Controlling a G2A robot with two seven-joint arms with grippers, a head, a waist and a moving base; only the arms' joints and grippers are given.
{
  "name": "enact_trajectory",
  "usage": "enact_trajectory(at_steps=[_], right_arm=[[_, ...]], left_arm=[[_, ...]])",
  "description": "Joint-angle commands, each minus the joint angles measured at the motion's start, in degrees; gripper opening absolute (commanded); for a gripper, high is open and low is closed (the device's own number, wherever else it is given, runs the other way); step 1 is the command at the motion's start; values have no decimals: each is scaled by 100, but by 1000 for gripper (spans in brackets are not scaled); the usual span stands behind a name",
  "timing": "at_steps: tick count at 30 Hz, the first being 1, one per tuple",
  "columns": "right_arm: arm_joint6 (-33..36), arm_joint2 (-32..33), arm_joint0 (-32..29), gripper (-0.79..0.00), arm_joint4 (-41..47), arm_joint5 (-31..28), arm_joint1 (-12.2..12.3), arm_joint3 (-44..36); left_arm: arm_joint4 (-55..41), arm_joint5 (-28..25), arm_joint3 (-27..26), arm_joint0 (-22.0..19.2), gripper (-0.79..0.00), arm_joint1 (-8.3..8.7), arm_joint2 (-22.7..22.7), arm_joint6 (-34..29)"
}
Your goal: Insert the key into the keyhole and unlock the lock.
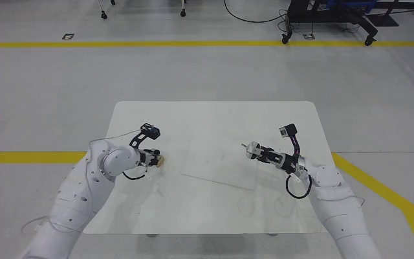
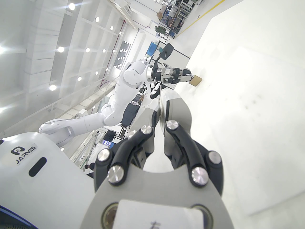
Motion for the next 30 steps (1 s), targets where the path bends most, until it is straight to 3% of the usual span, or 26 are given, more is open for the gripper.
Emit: enact_trajectory(at_steps=[1,7,13,30], right_arm=[[0,0,0,-785,0,0,0,0],[0,0,0,-785,0,0,0,0],[0,0,0,-785,0,0,0,0],[0,0,0,-785,0,0,0,0]], left_arm=[[-50,-61,-29,5,-785,10,-49,58],[-1000,-362,-214,201,-785,68,-656,1060],[-2562,-919,246,202,-785,108,-1147,985],[-2562,-919,246,202,-785,108,-1147,985]])
